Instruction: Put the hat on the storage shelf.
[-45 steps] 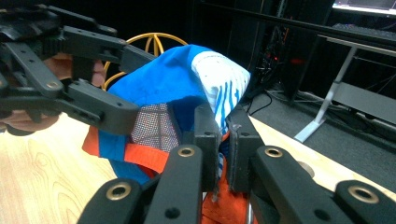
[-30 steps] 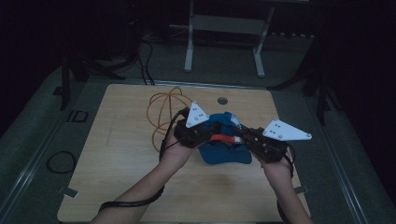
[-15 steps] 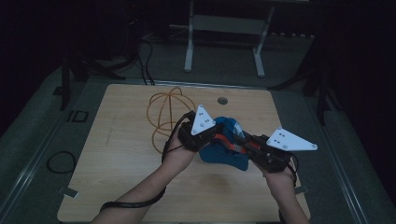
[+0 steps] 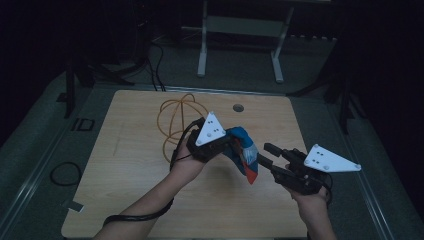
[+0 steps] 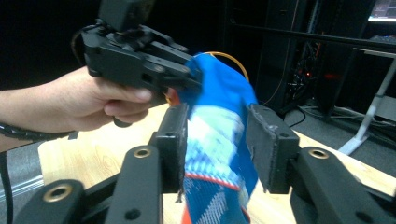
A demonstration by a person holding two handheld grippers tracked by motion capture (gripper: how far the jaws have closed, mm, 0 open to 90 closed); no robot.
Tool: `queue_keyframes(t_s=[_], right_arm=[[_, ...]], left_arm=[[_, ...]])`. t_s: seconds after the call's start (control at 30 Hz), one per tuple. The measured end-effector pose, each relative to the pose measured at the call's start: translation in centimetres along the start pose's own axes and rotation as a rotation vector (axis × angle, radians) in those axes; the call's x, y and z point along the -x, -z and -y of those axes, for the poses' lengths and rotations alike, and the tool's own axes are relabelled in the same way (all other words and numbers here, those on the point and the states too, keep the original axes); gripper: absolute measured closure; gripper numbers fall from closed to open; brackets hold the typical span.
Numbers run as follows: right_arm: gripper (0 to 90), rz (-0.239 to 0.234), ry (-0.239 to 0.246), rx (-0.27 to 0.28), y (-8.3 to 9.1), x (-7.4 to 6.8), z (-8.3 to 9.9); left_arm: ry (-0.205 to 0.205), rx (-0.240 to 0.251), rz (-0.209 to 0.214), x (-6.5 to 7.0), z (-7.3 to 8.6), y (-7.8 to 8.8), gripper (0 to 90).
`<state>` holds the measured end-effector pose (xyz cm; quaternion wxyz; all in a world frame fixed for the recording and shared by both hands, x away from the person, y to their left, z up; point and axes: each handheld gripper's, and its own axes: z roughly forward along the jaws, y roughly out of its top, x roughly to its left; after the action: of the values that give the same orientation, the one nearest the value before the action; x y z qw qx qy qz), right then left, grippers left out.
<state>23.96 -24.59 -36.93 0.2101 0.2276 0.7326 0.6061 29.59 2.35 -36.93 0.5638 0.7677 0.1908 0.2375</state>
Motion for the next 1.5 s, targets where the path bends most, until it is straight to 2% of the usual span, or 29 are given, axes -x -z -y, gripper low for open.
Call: queue_keyframes(t_s=[0.03,0.1,0.13,0.27,0.3,0.37,0.4,0.47,0.57,0.67,0.73,0.87,1.03,1.23,1.27,1.37,1.4,1.47,1.5], right_arm=[[57.0,0.0,-0.005,0.0,0.2,0.2,0.1],[56.3,0.011,-0.007,-0.004,0.5,0.5,0.3],[56.4,0.012,-0.011,-0.008,0.6,0.7,0.5],[57.1,0.023,-0.023,-0.013,1.1,1.2,1.0],[57.2,0.018,-0.026,-0.017,1.1,1.3,1.1],[57.1,0.006,-0.024,-0.025,1.1,1.1,1.4],[57.1,0.006,-0.024,-0.025,1.1,1.1,1.4],[56.8,-0.019,-0.007,-0.035,0.8,0.5,1.7],[56.2,-0.07,0.007,-0.04,0.4,-0.2,2.0],[55.0,-0.096,0.034,-0.048,0.0,-0.8,2.2],[54.4,-0.108,0.038,-0.049,-0.1,-1.1,2.2],[51.6,-0.129,0.046,-0.049,-0.7,-1.7,2.1],[50.3,-0.116,0.053,-0.041,-1.4,-2.0,1.9],[51.1,-0.109,0.07,-0.041,-2.3,-2.6,1.7],[55.3,-0.098,0.078,-0.047,-2.4,-2.7,1.7],[59.3,-0.089,0.086,-0.045,-2.5,-2.8,1.7],[72.2,-0.074,0.087,-0.044,-2.5,-2.8,1.6],[86.3,-0.051,0.084,-0.039,-2.4,-2.7,1.4],[89.8,-0.049,0.082,-0.035,-2.3,-2.6,1.4]], left_arm=[[-0.004,0.011,-0.003,-0.1,0.0,0.2,89.1],[-0.008,0.038,0.025,-0.4,0.0,0.7,89.0],[-0.017,0.038,0.019,-0.5,0.0,0.9,89.1],[-0.031,0.057,0.117,-1.0,0.2,1.5,89.0],[-0.041,0.064,0.129,-1.0,0.3,1.6,89.0],[-0.055,0.082,0.199,-1.1,0.5,1.8,89.0],[-0.055,0.082,0.199,-1.1,0.5,1.8,89.0],[-0.07,0.118,0.257,-1.1,0.7,2.1,89.0],[-0.082,0.17,0.313,-1.3,1.0,2.4,89.0],[-0.093,0.236,0.359,-1.7,1.2,2.8,89.0],[-0.079,0.259,0.373,-2.0,1.3,3.0,89.0],[-0.048,0.305,0.428,-2.2,1.4,3.0,89.0],[-0.051,0.317,0.422,-2.0,1.3,2.8,88.9],[-0.031,0.329,0.419,-1.7,1.1,2.3,89.0],[-0.031,0.325,0.419,-1.7,1.0,2.2,88.9],[-0.028,0.324,0.411,-1.7,1.0,2.2,89.0],[-0.027,0.323,0.41,-1.7,1.1,2.1,89.0],[-0.024,0.316,0.406,-1.8,1.2,2.2,89.0],[-0.015,0.316,0.406,-1.9,1.2,2.2,89.0]])
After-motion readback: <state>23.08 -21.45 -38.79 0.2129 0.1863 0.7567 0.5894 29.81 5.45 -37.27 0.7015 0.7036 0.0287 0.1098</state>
